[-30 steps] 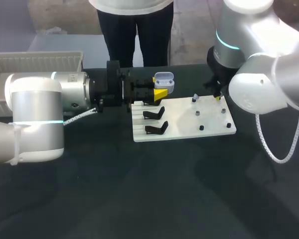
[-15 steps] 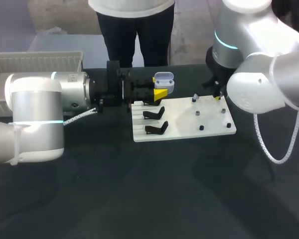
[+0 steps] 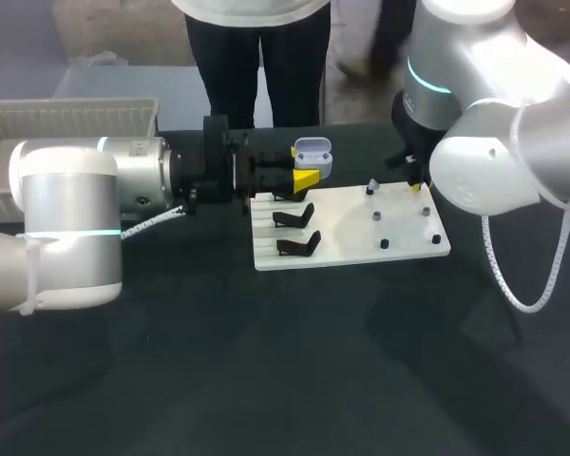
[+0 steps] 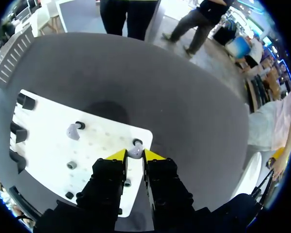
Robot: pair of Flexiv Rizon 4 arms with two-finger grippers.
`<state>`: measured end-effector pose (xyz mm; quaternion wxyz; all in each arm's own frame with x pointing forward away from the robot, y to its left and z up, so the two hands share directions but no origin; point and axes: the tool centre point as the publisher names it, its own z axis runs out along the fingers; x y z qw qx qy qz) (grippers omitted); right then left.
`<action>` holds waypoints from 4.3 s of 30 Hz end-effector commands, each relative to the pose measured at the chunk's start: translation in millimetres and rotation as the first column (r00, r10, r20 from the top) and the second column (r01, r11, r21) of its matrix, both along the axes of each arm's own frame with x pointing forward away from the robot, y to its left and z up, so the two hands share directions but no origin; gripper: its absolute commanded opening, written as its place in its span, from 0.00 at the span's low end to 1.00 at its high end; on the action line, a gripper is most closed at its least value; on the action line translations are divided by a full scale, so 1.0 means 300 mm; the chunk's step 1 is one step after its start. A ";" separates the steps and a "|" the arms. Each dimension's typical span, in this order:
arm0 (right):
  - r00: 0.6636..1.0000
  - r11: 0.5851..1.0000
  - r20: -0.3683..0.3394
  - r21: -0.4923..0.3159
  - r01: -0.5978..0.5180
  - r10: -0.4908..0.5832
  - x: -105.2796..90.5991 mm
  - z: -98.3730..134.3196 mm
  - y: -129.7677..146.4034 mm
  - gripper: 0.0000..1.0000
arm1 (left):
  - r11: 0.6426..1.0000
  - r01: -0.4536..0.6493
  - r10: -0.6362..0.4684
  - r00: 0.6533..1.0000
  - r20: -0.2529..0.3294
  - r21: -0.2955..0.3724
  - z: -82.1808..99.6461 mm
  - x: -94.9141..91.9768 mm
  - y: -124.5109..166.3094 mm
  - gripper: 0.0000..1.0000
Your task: Pick up each earbud case from the left stands, insert the matching earbuds, close the lid, and place the case in the box.
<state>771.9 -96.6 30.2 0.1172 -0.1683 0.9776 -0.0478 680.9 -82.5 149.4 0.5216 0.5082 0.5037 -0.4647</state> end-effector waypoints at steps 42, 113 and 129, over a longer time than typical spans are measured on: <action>0.994 0.997 -0.075 -0.007 -0.076 0.075 -0.309 0.441 0.152 0.00 | 1.000 -0.006 0.006 1.000 0.005 -0.005 -0.004 -0.003 -0.001 0.00; 0.695 0.684 -0.150 0.121 0.719 -0.703 -0.359 0.635 0.591 0.00 | 1.000 -0.006 0.006 1.000 0.005 -0.005 -0.004 -0.003 -0.001 0.00; 0.704 0.697 -0.146 0.101 0.710 -0.695 -0.343 0.590 0.603 0.00 | 1.000 -0.006 0.006 1.000 0.005 -0.005 -0.004 -0.003 -0.001 0.00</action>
